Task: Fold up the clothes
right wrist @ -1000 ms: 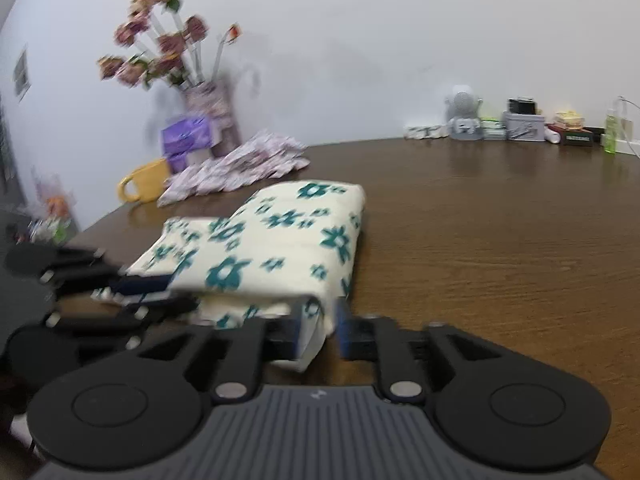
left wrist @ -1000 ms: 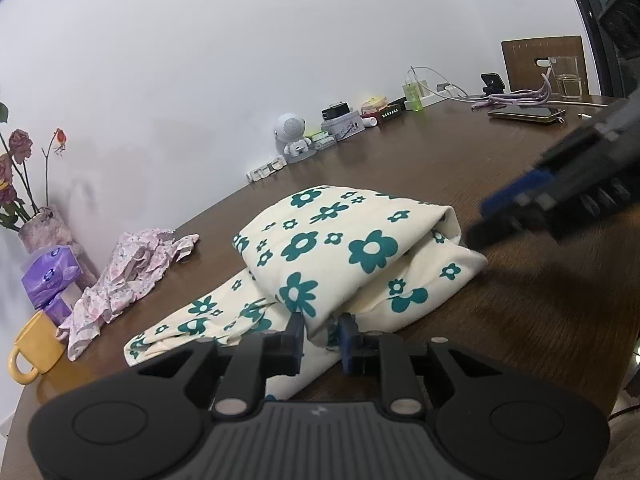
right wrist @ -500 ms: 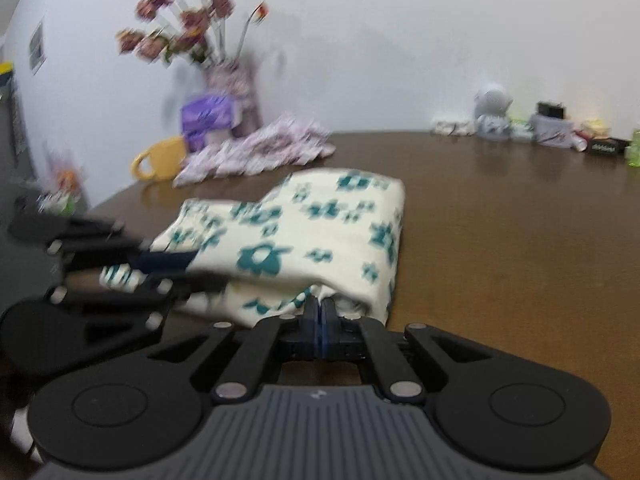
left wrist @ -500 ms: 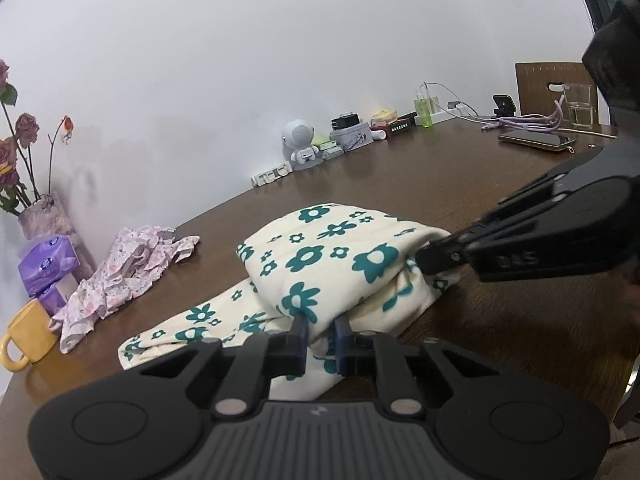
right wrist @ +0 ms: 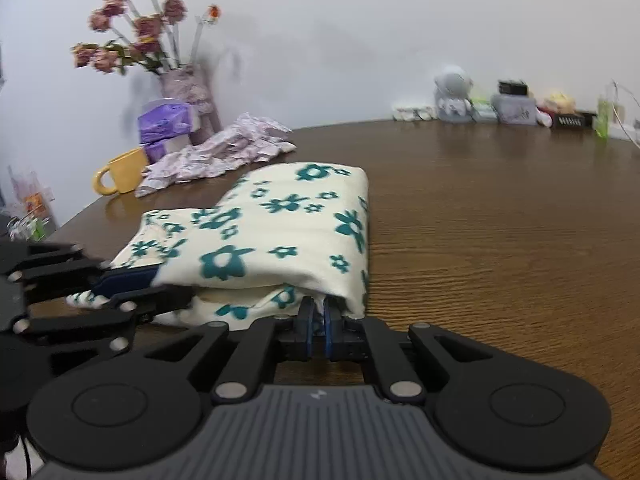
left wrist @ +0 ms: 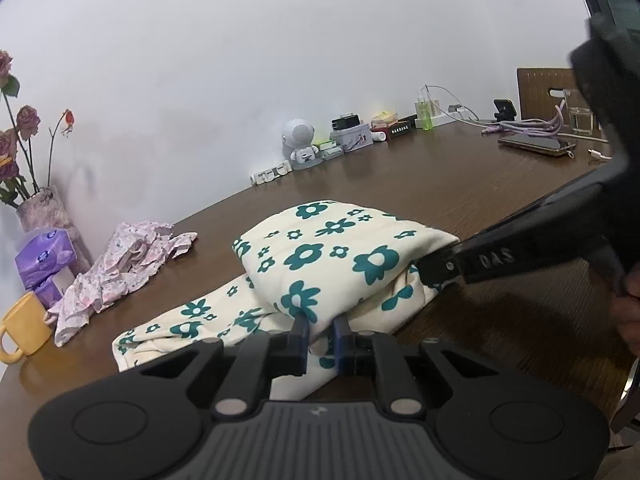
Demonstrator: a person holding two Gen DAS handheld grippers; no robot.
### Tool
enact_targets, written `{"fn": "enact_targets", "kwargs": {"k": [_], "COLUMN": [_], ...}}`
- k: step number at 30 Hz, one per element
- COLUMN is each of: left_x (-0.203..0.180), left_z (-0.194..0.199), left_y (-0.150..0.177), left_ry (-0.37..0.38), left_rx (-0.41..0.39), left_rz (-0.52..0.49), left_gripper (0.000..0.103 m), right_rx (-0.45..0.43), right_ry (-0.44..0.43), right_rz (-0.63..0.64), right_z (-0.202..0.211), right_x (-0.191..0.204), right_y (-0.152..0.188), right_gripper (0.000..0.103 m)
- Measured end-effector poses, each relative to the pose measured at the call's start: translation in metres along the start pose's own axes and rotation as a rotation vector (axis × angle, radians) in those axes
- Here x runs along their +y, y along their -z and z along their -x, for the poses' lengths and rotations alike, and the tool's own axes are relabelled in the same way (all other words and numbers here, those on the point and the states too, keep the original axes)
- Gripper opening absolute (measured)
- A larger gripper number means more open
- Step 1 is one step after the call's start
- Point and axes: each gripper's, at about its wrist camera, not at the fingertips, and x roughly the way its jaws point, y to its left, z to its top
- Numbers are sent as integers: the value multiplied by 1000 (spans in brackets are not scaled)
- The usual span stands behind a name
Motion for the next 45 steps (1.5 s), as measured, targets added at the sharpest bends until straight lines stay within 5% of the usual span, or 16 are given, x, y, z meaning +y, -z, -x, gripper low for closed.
{"fn": "enact_targets", "kwargs": {"k": [10, 12, 14, 16, 17, 19, 29, 34, 45], "left_x": [3, 2, 2, 1, 2, 2, 3, 1, -6], "left_z": [-1, 0, -1, 0, 0, 2, 1, 1, 2], "left_y": [0, 0, 0, 1, 1, 0, 3, 4, 5], "left_ry": [17, 16, 14, 15, 16, 20, 28, 21, 6], "left_rx": [3, 2, 2, 1, -2, -8, 0, 0, 2], "left_rz": [19, 15, 8, 7, 9, 17, 26, 11, -23], "left_gripper": [12, 12, 12, 10, 10, 10, 10, 10, 16], "right_rx": [23, 31, 44, 62, 71, 57, 48, -4, 9], "right_ry": [-78, -110, -132, -139, -132, -136, -150, -65, -35], "right_rz": [-8, 11, 28, 42, 38, 14, -63, -67, -61], "right_z": [22, 22, 17, 7, 0, -4, -11, -1, -5], "right_x": [-3, 2, 8, 15, 17, 17, 1, -9, -10], "right_y": [5, 5, 3, 1, -1, -6, -8, -8, -4], "right_gripper": [11, 26, 30, 22, 9, 7, 7, 7, 7]}}
